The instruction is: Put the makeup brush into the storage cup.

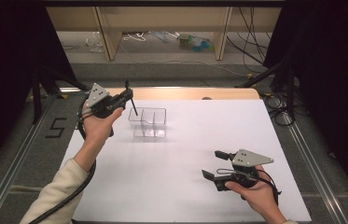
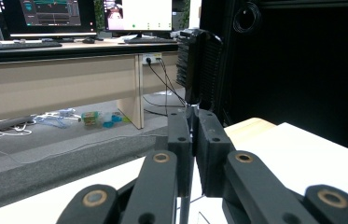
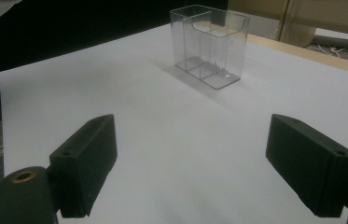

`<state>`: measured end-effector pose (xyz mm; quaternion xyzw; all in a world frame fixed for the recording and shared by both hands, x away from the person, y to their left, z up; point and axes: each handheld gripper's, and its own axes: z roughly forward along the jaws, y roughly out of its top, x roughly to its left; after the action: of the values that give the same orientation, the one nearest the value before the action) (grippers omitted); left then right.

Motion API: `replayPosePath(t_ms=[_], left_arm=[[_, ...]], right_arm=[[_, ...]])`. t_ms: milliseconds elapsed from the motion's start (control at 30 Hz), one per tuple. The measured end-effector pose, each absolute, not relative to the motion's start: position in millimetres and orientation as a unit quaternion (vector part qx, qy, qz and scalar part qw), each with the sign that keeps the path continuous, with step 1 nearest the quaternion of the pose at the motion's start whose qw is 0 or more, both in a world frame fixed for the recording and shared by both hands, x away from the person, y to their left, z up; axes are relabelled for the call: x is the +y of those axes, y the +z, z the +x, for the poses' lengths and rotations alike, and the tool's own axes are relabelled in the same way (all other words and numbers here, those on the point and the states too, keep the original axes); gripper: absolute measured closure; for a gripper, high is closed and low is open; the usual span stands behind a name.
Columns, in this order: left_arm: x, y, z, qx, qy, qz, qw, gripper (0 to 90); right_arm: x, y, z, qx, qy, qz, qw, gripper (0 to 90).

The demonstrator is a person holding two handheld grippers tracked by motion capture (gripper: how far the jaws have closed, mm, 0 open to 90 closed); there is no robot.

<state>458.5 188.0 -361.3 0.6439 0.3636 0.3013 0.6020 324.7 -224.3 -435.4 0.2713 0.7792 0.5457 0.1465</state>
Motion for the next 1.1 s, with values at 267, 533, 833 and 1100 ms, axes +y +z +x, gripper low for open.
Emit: replayPosePath(t_ms=[267,533,833,1100], left_arm=[[188.9,-362.3,459.6,0.362,0.304,0.646,0.6,85.0],[188.3,-364.7,460.8,0.365,0.302,0.646,0.598,85.0],[187.1,-367.9,462.1,0.367,0.301,0.647,0.597,84.9],[187.0,-370.3,463.3,0.367,0.301,0.649,0.594,85.0]], right_arm=[[-224.3,-435.4,324.8,0.78,0.545,0.27,0.15,17.5],[-224.3,-435.4,324.7,0.78,0.545,0.271,0.148,17.5],[-224.3,-435.3,324.8,0.78,0.545,0.27,0.15,17.5],[-224.2,-435.4,324.7,0.78,0.544,0.27,0.148,17.5]])
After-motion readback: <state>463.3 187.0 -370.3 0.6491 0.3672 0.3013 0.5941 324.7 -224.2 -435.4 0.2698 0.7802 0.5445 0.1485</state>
